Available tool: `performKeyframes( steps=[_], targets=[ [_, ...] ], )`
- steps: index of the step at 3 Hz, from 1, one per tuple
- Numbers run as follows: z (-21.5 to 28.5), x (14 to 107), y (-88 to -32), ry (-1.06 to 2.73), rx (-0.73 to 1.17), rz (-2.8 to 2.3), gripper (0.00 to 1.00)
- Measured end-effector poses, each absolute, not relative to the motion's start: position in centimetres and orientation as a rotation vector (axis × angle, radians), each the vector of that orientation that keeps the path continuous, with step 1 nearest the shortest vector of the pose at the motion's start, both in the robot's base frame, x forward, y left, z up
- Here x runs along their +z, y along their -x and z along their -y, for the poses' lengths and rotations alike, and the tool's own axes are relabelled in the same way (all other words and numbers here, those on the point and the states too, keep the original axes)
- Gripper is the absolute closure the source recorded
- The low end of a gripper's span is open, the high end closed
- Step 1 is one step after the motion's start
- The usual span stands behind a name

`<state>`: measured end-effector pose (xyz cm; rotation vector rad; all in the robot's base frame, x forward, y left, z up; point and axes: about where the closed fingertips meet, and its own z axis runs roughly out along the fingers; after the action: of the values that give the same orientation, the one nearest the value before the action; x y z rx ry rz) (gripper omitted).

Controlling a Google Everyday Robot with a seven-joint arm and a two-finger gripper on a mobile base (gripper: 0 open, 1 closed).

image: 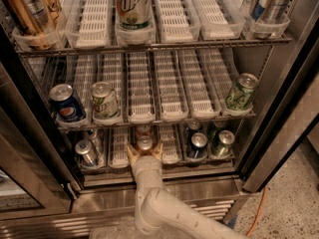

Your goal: Pick orange can from bottom shelf of fridge

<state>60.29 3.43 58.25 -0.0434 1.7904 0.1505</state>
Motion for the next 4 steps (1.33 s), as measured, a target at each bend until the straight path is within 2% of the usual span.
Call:
performKeyframes(
  steps=[2,3,4],
  targets=[
    [-3.43,58.25,-60.29,0.043,0.151,-1.79,0.88],
    [-3.25,58.73,-59.95,0.052,0.151,-1.791,1.0],
    [-3.25,58.73,-59.95,0.052,0.151,-1.791,1.0]
  ],
)
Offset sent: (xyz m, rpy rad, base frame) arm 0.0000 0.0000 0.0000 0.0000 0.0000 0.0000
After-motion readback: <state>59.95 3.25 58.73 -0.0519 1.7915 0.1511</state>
